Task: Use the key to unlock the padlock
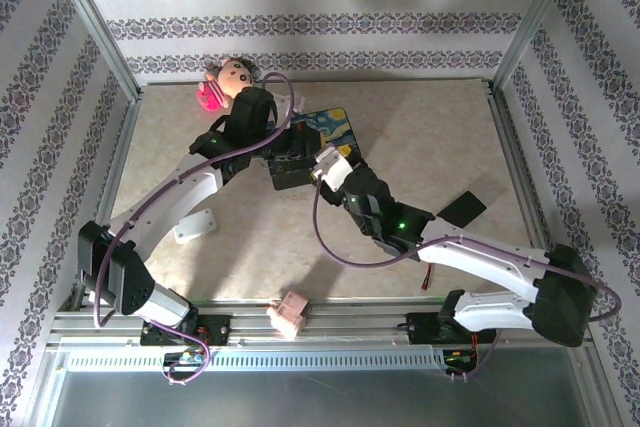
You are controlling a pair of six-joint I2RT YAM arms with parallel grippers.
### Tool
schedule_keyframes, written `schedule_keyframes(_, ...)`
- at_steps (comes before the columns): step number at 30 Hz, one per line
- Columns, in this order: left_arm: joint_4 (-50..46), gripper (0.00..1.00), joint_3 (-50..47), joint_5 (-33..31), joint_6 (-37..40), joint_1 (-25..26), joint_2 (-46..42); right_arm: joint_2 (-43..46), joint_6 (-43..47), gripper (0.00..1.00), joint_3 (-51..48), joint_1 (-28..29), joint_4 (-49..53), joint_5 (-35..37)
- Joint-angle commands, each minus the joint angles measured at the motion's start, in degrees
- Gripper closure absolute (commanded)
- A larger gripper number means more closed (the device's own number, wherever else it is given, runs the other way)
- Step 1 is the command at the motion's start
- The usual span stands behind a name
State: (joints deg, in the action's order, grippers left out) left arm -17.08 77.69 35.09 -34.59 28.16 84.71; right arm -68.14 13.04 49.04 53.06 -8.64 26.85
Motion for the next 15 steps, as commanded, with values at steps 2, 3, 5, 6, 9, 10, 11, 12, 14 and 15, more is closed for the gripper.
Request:
schedule_keyframes(2,6.86,1.00,-4.67,4.81,12.08,-2.43,-6.22,7.46,-16.74,0.24,-1.29,-6.93,2.85,-18.17)
schedule_keyframes(3,8.33,1.00,-5.98,6.53,13.20,-3.12,-7.41,8.52,-21.47,0.24,-2.09,-9.68,2.19,-24.40)
schedule_keyframes(5,11.41,1.00,-7.95,10.53,14.08,-4.33,-8.70,9.58,-29.66,0.25,-4.00,-15.37,-0.72,-35.35)
schedule_keyframes(6,12.91,1.00,-8.68,13.61,13.99,-5.13,-8.92,9.69,-33.32,0.26,-4.79,-17.82,-2.64,-39.94)
schedule_keyframes(9,17.13,1.00,-9.76,22.26,12.69,-6.70,-8.69,8.91,-40.51,0.30,-5.91,-22.01,-8.15,-52.53)
schedule_keyframes(10,18.41,1.00,-10.05,23.99,12.38,-6.98,-8.71,8.50,-42.20,0.31,-6.05,-22.60,-10.25,-55.70)
schedule_keyframes(11,19.46,1.00,-10.32,25.52,12.18,-7.24,-8.85,8.05,-43.98,0.31,-6.14,-23.05,-12.55,-58.49)
schedule_keyframes(12,20.58,1.00,-10.58,26.80,12.09,-7.35,-8.93,7.68,-45.62,0.33,-6.15,-23.17,-14.62,-60.66)
schedule_keyframes(14,22.24,1.00,-10.93,28.13,11.60,-7.44,-9.07,6.93,-47.78,0.35,-5.97,-23.17,-17.98,-64.33)
schedule_keyframes(15,23.20,1.00,-11.07,28.71,11.13,-7.59,-9.12,6.59,-49.00,0.35,-5.97,-23.17,-20.08,-65.94)
